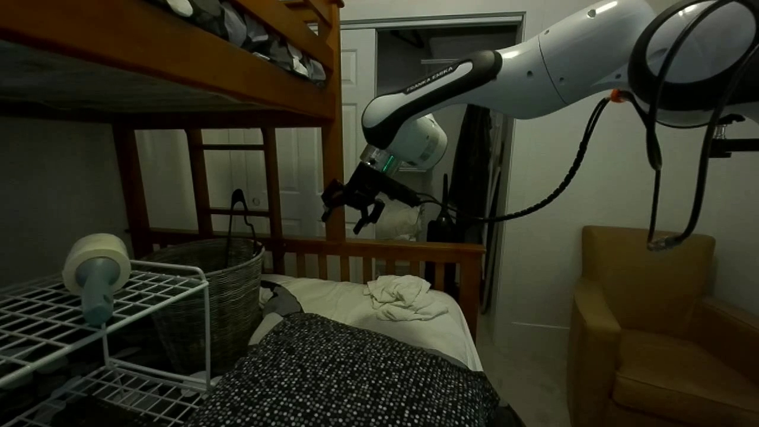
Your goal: Move the basket to the bottom right side of the bed
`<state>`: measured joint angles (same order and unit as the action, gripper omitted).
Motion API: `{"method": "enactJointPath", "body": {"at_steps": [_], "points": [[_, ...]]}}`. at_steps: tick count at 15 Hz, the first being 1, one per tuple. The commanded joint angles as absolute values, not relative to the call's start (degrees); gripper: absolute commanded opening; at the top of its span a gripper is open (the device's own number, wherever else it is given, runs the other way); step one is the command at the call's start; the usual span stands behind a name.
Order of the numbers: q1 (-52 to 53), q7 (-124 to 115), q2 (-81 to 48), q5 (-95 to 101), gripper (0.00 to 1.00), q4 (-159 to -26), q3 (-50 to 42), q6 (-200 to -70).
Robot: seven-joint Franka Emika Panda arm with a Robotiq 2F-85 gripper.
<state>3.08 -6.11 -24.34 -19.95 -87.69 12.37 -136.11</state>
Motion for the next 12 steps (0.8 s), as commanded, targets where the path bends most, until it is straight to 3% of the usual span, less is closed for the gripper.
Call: {"method": "enactJointPath", "body": {"at_steps": [1,6,12], "points": [[6.03,-16.13,-31.71,-21.62,1.0,-77.26,10.49,-133.97],[8.68,-22.64,-42.38,-23.29,1.0,-61.63,12.35,-129.49],[11.55,-23.34,-53.27,-21.76,1.0,-43.67,15.26,-113.06]]}}
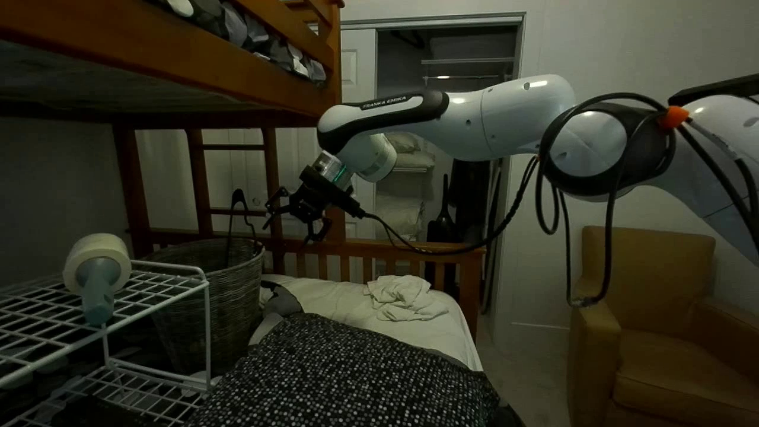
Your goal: Move the basket to the bottom right side of the bed
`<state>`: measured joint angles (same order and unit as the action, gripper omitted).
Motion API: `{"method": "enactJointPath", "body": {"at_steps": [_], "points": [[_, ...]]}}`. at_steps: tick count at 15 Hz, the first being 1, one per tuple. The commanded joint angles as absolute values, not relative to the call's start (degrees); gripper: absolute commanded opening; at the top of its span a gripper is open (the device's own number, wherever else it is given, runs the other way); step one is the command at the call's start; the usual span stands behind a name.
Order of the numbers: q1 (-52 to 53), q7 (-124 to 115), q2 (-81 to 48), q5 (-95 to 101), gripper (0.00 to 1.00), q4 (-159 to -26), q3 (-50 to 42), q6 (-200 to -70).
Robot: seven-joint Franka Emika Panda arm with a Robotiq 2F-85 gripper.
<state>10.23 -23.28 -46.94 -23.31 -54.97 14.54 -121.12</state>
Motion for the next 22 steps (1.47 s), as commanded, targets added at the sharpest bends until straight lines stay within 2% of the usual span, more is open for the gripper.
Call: {"method": "enactJointPath", "body": {"at_steps": [1,4,8,17,21,22], "points": [[10.69,-23.25,-48.52,-22.97,1.0,-52.22,14.8,-118.56],[11.63,-23.24,-51.41,-22.78,1.0,-46.95,14.87,-115.19],[13.61,-29.14,-56.66,-23.6,1.0,-40.61,13.71,-117.57],[17.67,-39.34,-63.64,-18.31,1.0,-33.38,8.24,-123.21],[17.53,-38.73,-66.42,-15.94,1.0,-29.92,7.95,-121.0],[17.53,-38.14,-67.08,-15.47,0.96,-29.09,8.02,-120.62]]}}
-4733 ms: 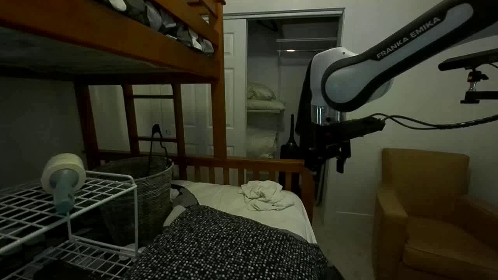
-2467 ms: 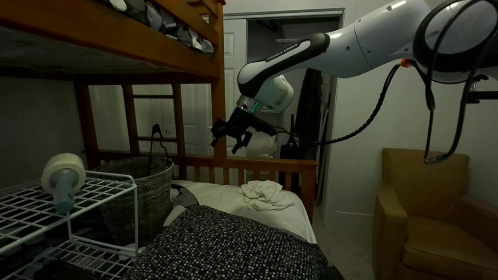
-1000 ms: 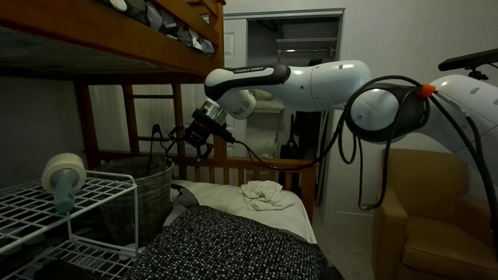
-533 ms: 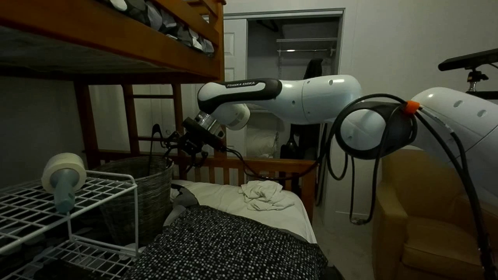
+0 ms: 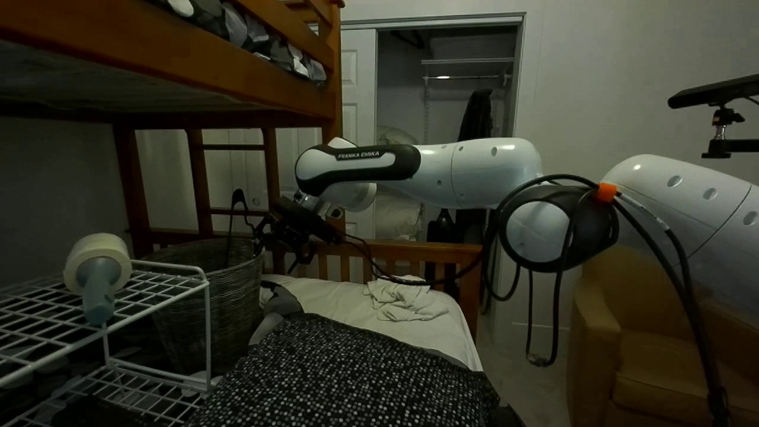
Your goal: Move the basket to the bottom right side of the bed
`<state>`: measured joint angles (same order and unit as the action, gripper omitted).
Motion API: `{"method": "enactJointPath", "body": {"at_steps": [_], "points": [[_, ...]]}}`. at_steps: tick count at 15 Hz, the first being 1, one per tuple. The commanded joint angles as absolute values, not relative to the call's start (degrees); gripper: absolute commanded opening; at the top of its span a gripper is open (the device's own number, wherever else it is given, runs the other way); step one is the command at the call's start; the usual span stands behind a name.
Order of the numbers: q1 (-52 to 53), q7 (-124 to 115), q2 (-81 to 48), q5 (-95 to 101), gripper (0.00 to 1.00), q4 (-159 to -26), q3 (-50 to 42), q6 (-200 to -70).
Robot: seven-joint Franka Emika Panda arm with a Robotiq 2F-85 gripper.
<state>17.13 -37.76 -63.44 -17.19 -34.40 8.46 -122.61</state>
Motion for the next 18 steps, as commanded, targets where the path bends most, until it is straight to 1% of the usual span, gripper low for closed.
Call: {"method": "enactJointPath", "body": {"at_steps": [1,3,4,9,12,14,15,16,18], "points": [[17.33,-38.08,-67.58,-15.23,0.75,-28.49,8.18,-119.81],[17.13,-38.87,-68.35,-15.22,0.69,-27.38,8.46,-117.58],[17.0,-38.97,-68.76,-15.49,0.6,-26.52,8.76,-116.35],[16.03,-43.47,-69.46,-16.86,0.2,-24.11,9.9,-106.94],[16.09,-45.46,-70.89,-16.27,0.01,-22.77,9.42,-105.19],[16.15,-46.62,-70.82,-15.88,0.0,-24.19,9.11,-106.03],[16.15,-46.07,-70.54,-15.99,0.03,-25.0,9.42,-107.0],[16.37,-45.22,-70.57,-15.85,0.26,-24.6,9.54,-107.19],[17.99,-42.44,-69.48,-13.62,0.28,-24.38,8.33,-109.59]]}}
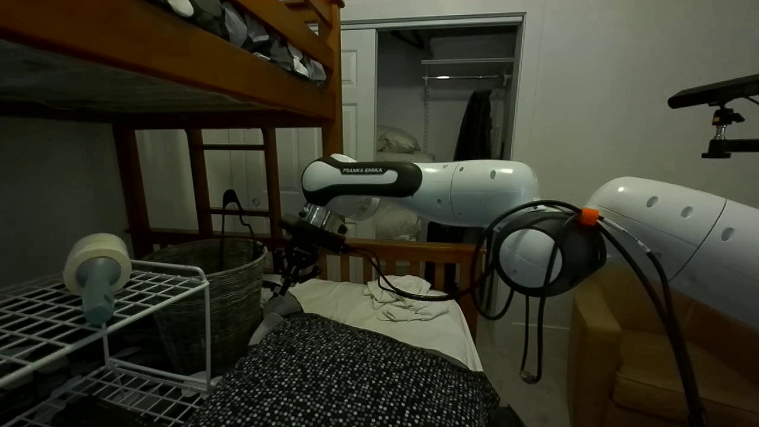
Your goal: Move the basket to the bottom right side of the bed
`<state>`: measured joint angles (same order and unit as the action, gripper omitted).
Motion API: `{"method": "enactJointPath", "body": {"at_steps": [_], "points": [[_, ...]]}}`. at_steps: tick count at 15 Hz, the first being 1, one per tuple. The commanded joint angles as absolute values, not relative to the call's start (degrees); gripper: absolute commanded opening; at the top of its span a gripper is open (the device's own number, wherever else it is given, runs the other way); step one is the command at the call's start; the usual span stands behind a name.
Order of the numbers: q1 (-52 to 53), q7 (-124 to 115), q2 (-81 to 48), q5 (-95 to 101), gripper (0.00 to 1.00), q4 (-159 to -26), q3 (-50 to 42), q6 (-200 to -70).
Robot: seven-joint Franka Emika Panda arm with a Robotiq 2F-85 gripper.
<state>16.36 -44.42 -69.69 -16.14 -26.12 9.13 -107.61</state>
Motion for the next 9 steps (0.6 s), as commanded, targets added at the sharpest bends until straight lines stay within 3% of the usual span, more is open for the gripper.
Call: {"method": "enactJointPath", "body": {"at_steps": [1,9], "points": [[19.28,-41.78,-67.66,-11.87,0.35,-25.86,7.26,-112.2],[23.8,-42.96,-63.65,-8.21,0.95,-26.36,5.87,-119.86]]}}
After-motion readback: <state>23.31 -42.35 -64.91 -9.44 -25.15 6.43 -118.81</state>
